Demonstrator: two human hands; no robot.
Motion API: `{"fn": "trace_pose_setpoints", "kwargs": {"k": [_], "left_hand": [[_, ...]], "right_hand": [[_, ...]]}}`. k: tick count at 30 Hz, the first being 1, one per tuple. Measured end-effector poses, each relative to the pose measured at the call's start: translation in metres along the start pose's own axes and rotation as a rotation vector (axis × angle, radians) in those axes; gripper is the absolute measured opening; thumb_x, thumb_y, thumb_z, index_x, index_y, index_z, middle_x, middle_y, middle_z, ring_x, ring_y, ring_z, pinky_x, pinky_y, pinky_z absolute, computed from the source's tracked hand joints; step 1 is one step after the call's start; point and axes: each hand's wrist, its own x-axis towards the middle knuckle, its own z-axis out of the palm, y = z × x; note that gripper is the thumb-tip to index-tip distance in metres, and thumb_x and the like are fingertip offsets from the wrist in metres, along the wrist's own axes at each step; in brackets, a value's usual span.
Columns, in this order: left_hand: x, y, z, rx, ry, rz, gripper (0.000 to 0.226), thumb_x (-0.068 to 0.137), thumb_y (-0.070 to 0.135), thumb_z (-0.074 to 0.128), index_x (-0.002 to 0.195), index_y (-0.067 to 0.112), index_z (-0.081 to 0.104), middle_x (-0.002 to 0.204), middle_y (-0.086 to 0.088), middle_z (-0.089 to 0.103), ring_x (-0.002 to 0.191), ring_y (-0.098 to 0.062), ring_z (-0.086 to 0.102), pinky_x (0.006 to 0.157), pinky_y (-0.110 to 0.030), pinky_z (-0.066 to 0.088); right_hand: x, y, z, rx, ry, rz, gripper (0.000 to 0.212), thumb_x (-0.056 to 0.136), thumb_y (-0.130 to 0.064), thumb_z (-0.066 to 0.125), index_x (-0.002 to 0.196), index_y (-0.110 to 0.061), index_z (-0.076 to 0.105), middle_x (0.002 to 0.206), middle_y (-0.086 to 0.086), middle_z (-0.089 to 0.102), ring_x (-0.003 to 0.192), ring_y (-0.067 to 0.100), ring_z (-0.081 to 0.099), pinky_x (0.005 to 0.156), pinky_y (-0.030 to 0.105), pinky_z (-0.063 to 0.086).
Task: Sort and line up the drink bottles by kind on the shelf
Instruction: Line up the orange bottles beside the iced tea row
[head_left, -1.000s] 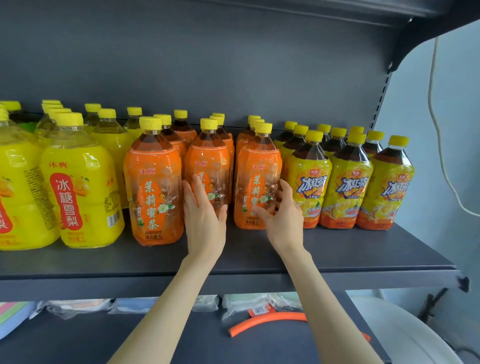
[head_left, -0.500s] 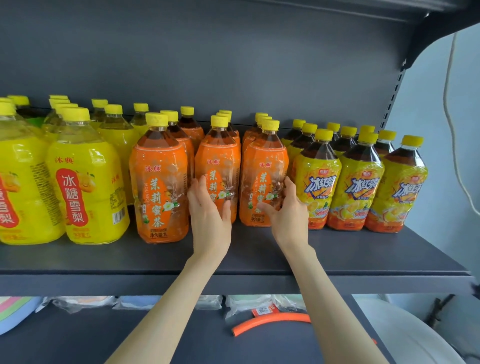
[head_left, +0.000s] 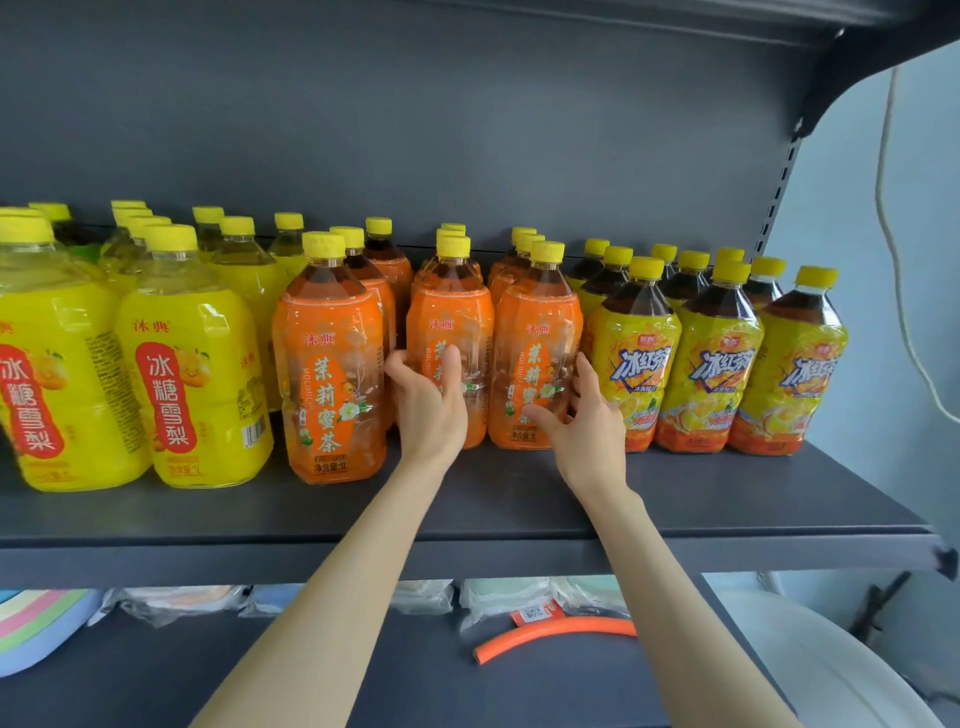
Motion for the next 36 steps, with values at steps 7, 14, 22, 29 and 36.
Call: {"fn": "trace_pose_setpoints", "kwargs": {"k": [7,14,22,29,36], "left_hand": [[0.018,0.003,-0.01,-0.134,-0.134,-0.104,0.081,0.085,0.061,0.05,0.148,0.018,0.023,0.148,-0.001,0.037,0.136,-0.023,0.035,0.108,-0.038,0.03],[0.029,0.0,-0.01,-0.223,-0.142,-0.158,0.081,0.075,0.057,0.068,0.141,0.023,0.035,0.138,0.001,0.048,0.127,-0.022,0.046,0.099,-0.037,0.039],[0.028,-0.003,-0.006,-0.22,-0.107,-0.11,0.081,0.074,0.054,0.07,0.138,0.019,0.036,0.135,-0.002,0.05,0.124,-0.022,0.049,0.094,-0.034,0.041],[0.029,-0.008,-0.005,-0.204,-0.114,-0.08,0.091,0.07,0.061,0.069,0.142,0.021,0.031,0.137,-0.001,0.048,0.126,-0.022,0.047,0.102,-0.041,0.042],[0.031,-0.007,-0.004,-0.227,-0.102,-0.104,0.087,0.072,0.055,0.071,0.142,0.021,0.032,0.138,-0.002,0.047,0.126,-0.022,0.047,0.098,-0.038,0.041]], "right_hand": [[0.002,0.005,0.002,0.034,-0.001,0.008,0.089,0.08,-0.034,0.076,0.151,-0.018,0.025,0.135,0.008,0.057,0.116,0.028,0.058,0.098,0.045,0.049],[0.003,0.007,0.002,0.063,-0.003,0.015,0.089,0.079,-0.034,0.077,0.15,-0.02,0.026,0.142,0.006,0.051,0.124,0.027,0.054,0.101,0.047,0.048],[0.003,0.008,0.003,0.069,0.001,-0.002,0.088,0.079,-0.034,0.077,0.15,-0.02,0.027,0.139,0.007,0.054,0.12,0.027,0.057,0.1,0.047,0.048],[0.003,0.008,0.003,0.062,-0.001,-0.016,0.086,0.082,-0.031,0.075,0.151,-0.017,0.026,0.135,0.007,0.057,0.113,0.025,0.06,0.098,0.039,0.049],[0.003,0.006,0.002,0.078,0.009,-0.017,0.085,0.082,-0.029,0.076,0.15,-0.017,0.027,0.136,0.005,0.056,0.112,0.021,0.06,0.097,0.035,0.047]]}}
